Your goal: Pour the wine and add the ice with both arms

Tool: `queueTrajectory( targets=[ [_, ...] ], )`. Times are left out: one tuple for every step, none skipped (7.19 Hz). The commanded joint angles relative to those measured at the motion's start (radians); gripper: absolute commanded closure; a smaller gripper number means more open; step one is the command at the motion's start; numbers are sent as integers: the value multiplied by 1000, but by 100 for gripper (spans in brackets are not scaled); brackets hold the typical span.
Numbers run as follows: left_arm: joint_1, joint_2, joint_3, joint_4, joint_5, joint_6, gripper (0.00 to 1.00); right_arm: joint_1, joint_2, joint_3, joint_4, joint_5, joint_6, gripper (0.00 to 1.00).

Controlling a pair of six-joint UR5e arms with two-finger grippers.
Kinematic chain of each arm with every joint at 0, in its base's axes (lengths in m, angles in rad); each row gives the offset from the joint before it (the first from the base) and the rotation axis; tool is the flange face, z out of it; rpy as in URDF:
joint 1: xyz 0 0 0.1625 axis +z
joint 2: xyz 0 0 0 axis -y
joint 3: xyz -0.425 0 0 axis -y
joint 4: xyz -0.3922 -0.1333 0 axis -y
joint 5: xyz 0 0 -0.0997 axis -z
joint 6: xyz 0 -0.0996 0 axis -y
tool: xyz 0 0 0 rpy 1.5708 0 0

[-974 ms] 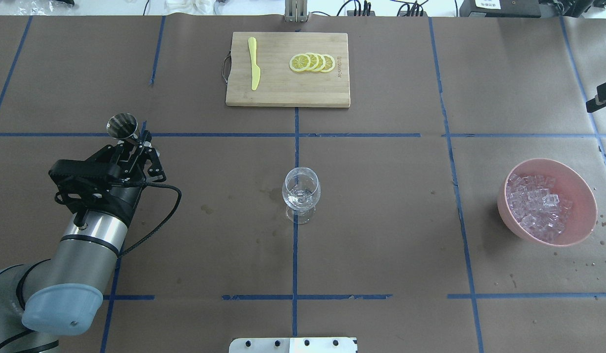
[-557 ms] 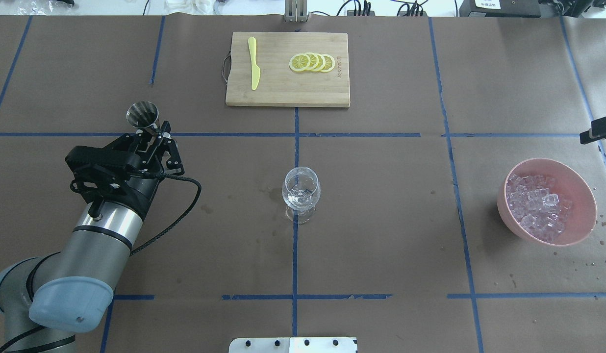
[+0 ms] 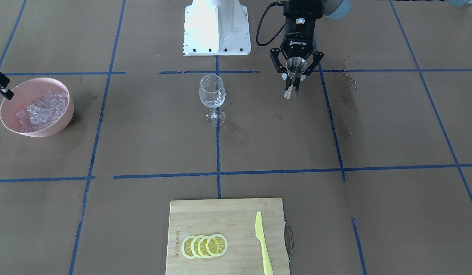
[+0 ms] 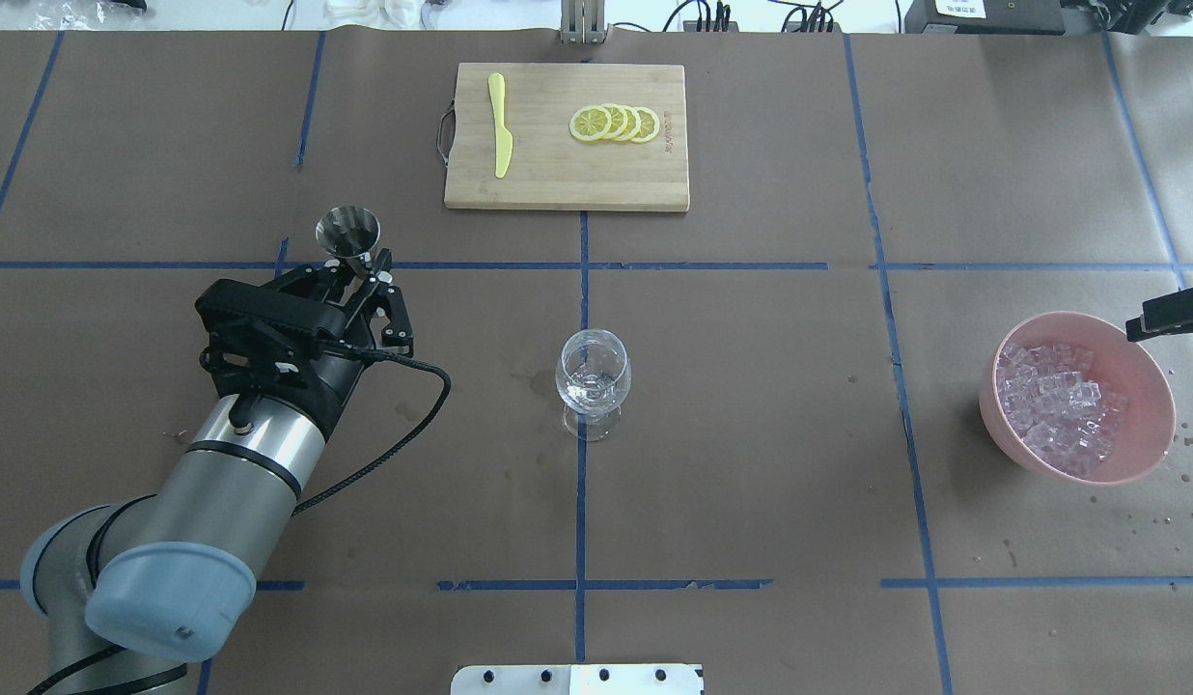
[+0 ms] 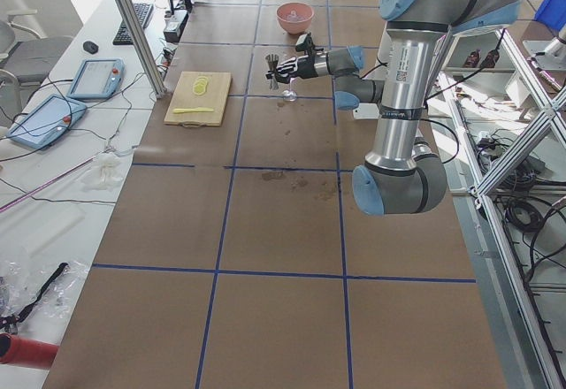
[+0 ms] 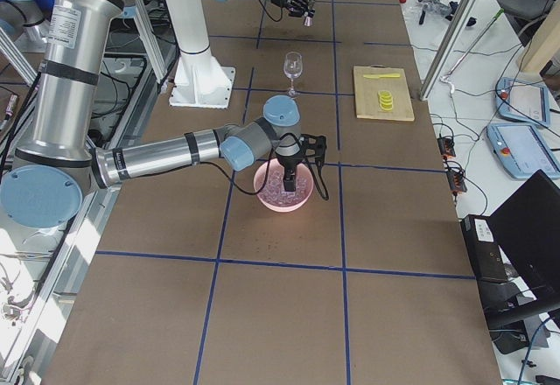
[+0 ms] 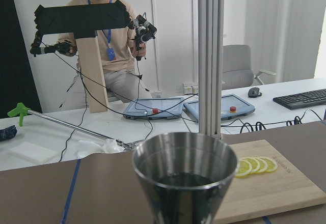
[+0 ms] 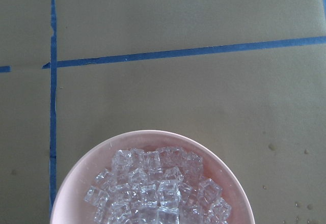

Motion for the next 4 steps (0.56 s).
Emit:
queueTrajectory(
  targets=[
    [10,-118,18,120,-1,29,100,-29,-3,3,2,-16,18,0],
    [20,-163,25,206,-1,64,100,-31,-3,5,2,-16,22,0],
    [33,-172,54,213,-1,96,100,-39,-3,5,4,-18,26,0],
    [37,-195,94,214,0,147,100,-46,-1,5,15,-21,47,0]
  ],
)
